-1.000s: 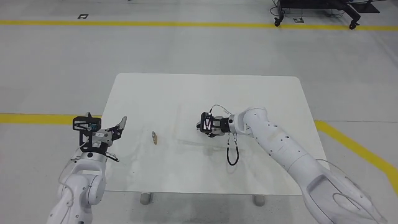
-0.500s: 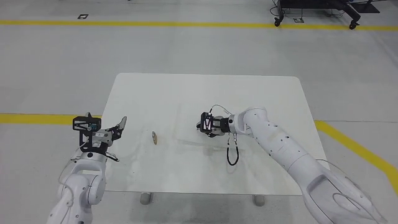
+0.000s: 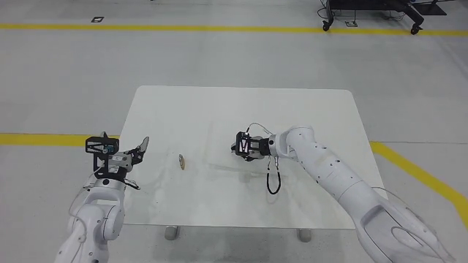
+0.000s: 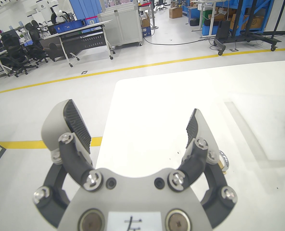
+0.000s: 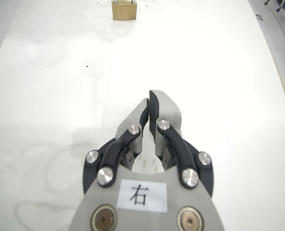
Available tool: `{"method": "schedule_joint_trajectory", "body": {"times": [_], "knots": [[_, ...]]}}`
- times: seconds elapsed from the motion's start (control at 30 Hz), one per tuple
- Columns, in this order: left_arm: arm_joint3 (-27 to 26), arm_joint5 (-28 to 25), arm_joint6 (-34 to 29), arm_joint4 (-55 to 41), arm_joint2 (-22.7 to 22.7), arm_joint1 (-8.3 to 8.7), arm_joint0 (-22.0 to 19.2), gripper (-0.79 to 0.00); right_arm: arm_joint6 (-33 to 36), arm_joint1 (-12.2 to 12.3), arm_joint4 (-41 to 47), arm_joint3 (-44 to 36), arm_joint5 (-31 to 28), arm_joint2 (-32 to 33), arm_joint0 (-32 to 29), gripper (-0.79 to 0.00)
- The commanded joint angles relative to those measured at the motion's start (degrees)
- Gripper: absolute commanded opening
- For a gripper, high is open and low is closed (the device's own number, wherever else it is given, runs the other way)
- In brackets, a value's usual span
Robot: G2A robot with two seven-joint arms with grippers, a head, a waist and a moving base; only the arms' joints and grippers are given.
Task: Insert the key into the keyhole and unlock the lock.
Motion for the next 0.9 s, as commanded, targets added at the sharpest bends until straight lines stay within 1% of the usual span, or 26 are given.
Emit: {"method": "schedule_joint_trajectory", "body": {"times": [0.0, 0.07, 0.2, 0.3, 0.4, 0.53, 0.57, 0.6, 0.7, 0.77, 0.83, 0.87], "knots": [[-0.27, -0.09, 1.25, -1.45, 0.02, -0.15, -0.25, 0.0, 0.0, 0.0, 0.0, 0.0, 0.0, 0.0, 0.0, -0.785], [-1.02, -1.23, 1.49, -1.64, 0.39, -0.2, -0.78, 0.0, 0.0, 0.0, 0.0, 0.0, 0.0, 0.0, 0.0, -0.785], [-3.45, -6.94, -0.49, -3.0, 2.11, -0.18, -2.73, 0.0, -0.19, 0.08, -0.15, -2.68, 1.74, -0.2, -1.8, -0.785], [-4.71, -11.24, -5.12, -2.13, 4.72, -0.13, -5.92, 0.0, -0.8, 0.29, -0.26, -4.09, 1.22, -0.17, -2.51, -0.785], [-4.84, -13.92, -10.3, 1.03, 8.62, -0.22, -10.55, 0.0, -1.33, 0.48, -0.71, -4.87, 0.52, -0.22, -2.82, -0.785], [-2.68, -16.18, -18.28, 3.93, 15.38, -0.79, -18.03, 0.0, -1.49, 0.61, -0.59, -4.99, 0.49, -0.02, -3.06, -0.785], [-2.13, -16.66, -19.82, 4.39, 16.48, -0.9, -19.37, 0.0, -1.55, 0.63, -0.51, -5.0, 0.57, 0.05, -3.1, -0.785], [-0.93, -17.81, -23.18, 6.17, 18.86, -1.11, -22.05, 0.0, -1.72, 0.72, -0.46, -4.94, 0.65, 0.24, -3.15, -0.785], [2.22, -17.5, -28.42, 8.96, 23.62, -1.84, -27.04, 0.0, -2.13, 1.05, -0.29, -4.52, 0.51, 0.97, -3.2, -0.785], [4.71, -16.96, -30.93, 10.74, 26.67, -2.4, -29.76, 0.0, -2.68, 1.37, -0.31, -4.31, 0.47, 1.6, -3.32, -0.785], [7.39, -18.74, -33.96, 12.55, 29.81, -2.9, -32.64, 0.0, -3.42, 1.73, -0.44, -4.41, 0.66, 2.28, -3.56, -0.785], [8.78, -18.46, -34.41, 13.21, 30.9, -3.18, -33.94, 0.0, -3.71, 1.92, -0.54, -4.54, 0.72, 2.61, -3.67, -0.785]]}}
